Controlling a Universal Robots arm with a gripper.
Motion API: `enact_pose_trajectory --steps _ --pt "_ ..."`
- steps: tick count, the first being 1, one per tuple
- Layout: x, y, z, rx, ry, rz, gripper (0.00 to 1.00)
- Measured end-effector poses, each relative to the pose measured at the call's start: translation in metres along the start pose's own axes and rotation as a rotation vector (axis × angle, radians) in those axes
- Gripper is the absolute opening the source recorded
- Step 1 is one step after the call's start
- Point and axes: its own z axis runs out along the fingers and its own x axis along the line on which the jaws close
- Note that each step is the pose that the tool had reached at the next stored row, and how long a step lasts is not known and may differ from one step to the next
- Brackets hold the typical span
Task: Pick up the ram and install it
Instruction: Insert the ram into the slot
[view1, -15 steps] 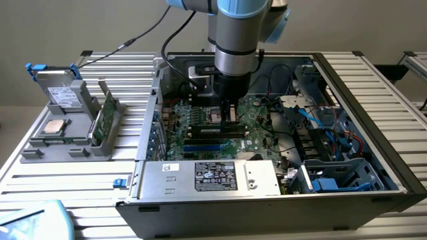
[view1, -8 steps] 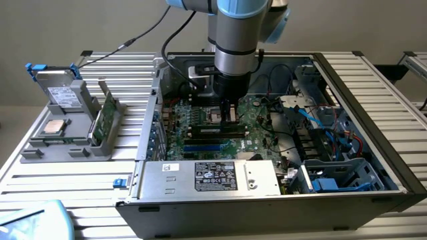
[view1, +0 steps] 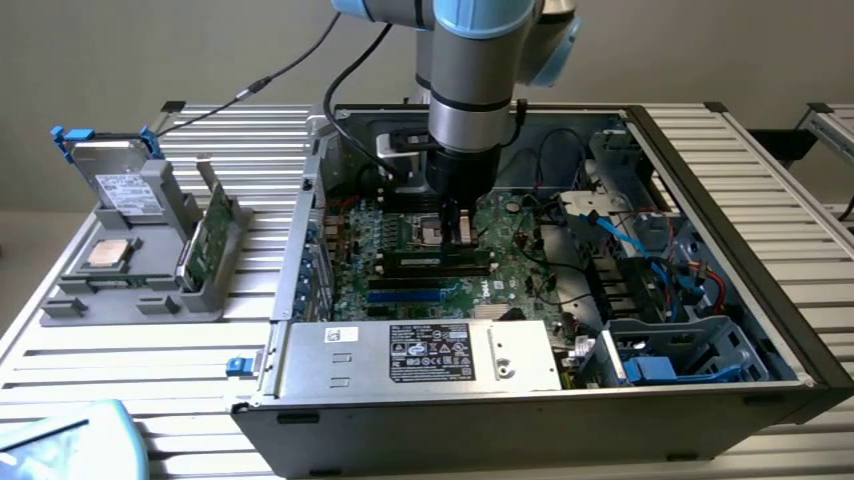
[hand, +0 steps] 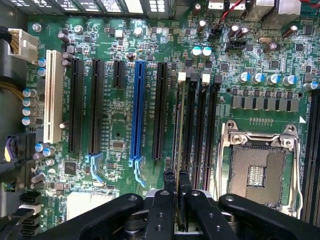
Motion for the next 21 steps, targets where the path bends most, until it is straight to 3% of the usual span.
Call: enact_pose_trajectory --steps 21 --pt "-0.0009 -0.0001 0.0036 0.0 0.0004 -0.001 0.14"
